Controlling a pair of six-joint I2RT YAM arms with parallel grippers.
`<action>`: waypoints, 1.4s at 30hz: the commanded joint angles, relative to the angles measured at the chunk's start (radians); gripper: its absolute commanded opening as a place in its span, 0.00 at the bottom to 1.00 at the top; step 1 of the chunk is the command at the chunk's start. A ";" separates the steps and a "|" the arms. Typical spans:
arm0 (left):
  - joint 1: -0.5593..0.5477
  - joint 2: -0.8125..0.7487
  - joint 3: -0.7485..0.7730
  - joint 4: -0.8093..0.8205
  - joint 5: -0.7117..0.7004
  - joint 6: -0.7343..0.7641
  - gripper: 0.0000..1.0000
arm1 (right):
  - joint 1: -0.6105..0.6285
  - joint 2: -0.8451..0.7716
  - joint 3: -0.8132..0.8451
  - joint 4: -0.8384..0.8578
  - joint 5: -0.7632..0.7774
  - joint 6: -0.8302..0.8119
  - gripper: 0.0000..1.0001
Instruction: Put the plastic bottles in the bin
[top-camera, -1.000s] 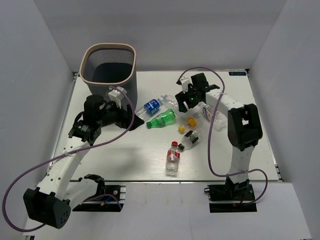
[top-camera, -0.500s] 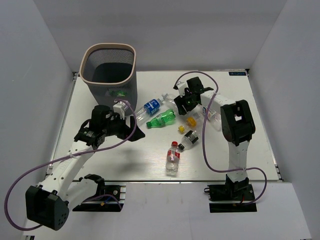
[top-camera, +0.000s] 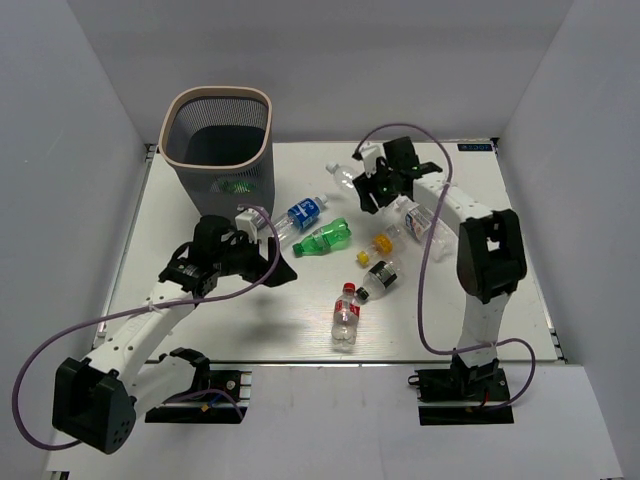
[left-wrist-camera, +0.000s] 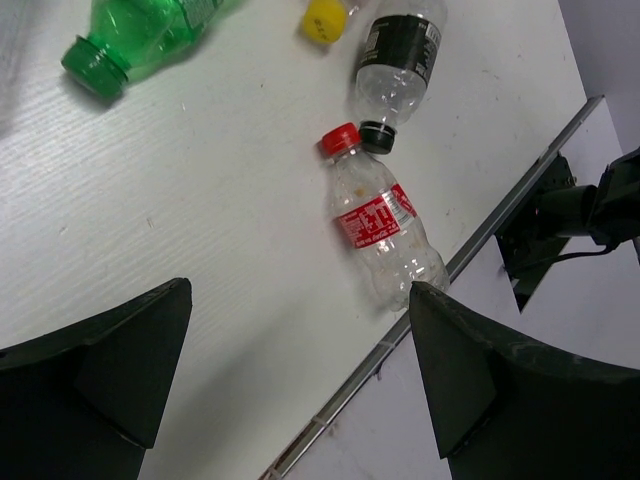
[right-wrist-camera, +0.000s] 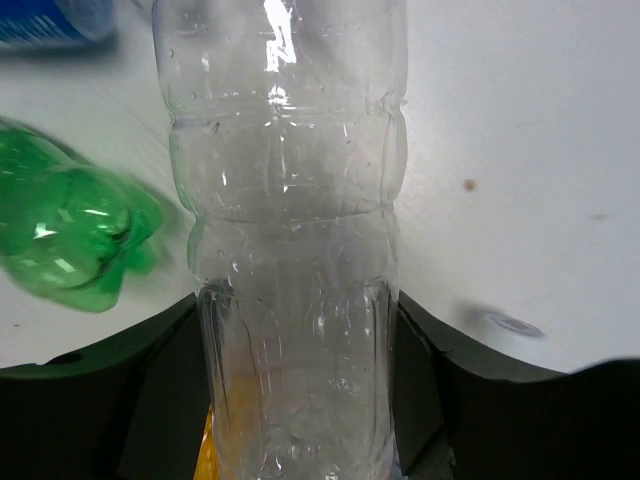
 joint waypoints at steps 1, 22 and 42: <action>-0.012 0.016 -0.018 0.059 0.013 -0.026 0.99 | 0.001 -0.169 0.082 0.023 -0.018 -0.018 0.16; -0.067 -0.021 -0.088 0.077 0.004 -0.035 0.99 | 0.221 -0.050 0.502 0.786 -0.328 0.308 0.15; -0.076 -0.125 -0.140 0.079 0.008 -0.089 0.99 | 0.385 0.276 0.721 0.962 -0.247 0.461 0.87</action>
